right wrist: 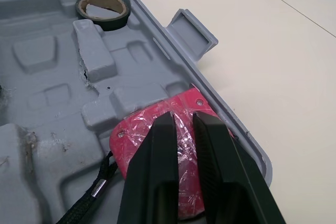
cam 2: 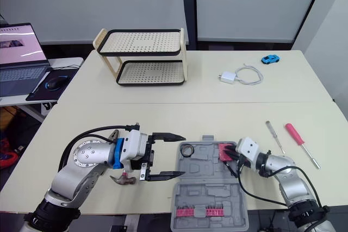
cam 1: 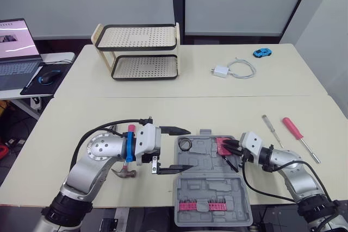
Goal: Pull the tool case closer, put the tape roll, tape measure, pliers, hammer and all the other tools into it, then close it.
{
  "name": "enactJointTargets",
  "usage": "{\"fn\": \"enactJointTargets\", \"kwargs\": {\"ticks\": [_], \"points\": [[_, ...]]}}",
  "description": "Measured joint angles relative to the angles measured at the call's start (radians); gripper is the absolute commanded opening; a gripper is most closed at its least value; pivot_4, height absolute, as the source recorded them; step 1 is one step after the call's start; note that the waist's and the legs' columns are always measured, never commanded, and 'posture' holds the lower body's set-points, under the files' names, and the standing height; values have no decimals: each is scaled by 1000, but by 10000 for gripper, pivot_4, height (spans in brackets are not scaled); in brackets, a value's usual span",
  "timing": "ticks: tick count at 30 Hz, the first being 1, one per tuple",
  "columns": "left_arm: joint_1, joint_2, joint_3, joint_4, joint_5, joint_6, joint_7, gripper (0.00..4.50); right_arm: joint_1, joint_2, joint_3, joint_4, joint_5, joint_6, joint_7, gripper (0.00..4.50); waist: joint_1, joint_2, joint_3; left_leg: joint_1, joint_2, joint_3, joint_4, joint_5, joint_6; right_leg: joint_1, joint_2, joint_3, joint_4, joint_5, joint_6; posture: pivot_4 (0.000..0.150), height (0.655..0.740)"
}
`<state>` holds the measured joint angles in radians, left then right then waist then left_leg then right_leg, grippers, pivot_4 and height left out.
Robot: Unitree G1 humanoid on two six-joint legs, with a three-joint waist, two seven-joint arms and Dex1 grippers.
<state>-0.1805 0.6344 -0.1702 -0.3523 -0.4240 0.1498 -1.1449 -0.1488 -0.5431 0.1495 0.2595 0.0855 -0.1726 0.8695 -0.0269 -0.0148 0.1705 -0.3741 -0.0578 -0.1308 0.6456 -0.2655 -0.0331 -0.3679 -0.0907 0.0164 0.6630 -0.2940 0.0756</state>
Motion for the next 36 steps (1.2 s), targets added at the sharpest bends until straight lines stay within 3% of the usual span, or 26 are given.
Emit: {"fn": "enactJointTargets", "kwargs": {"ticks": [8,9,12,16,20,28,36], "points": [[12,7,24,0,-8,16,12,45000,7,-2,-9,-52,17,49,2,6024,0,0,0,-1,0,0,0,0,0,-1,0,1,0,0,0,1500,7400],[21,14,42,1,-8,17,19,45000,17,-13,-10,-80,19,70,4,7727,0,0,0,-1,1,0,0,0,0,-2,0,1,0,0,0,1500,7400],[58,59,122,12,-17,17,22,45000,44,-57,-40,-204,65,154,22,14987,0,1,0,-5,1,0,0,0,0,-6,0,1,0,0,0,1500,7400],[162,166,303,85,-69,47,-1,45000,97,-183,-188,-419,194,303,48,29767,-2,2,1,-6,2,0,-1,0,0,-6,0,0,-1,0,0,1500,7400],[221,244,494,184,-107,110,3,45000,209,-294,-375,-472,268,405,70,44057,7,1,2,-6,2,-1,-1,0,1,-5,-1,-1,-1,0,0,1500,7400],[330,305,730,462,-85,108,-4,45000,286,-400,-665,-287,286,407,107,44628,0,1,2,-6,2,1,-2,0,1,-5,0,-1,-1,0,0,1500,7400],[308,336,774,773,-41,63,-20,45000,315,-402,-707,-30,246,305,134,44628,-2,1,2,-5,2,2,-2,0,1,-6,-1,0,-1,0,0,1500,7400]]}}
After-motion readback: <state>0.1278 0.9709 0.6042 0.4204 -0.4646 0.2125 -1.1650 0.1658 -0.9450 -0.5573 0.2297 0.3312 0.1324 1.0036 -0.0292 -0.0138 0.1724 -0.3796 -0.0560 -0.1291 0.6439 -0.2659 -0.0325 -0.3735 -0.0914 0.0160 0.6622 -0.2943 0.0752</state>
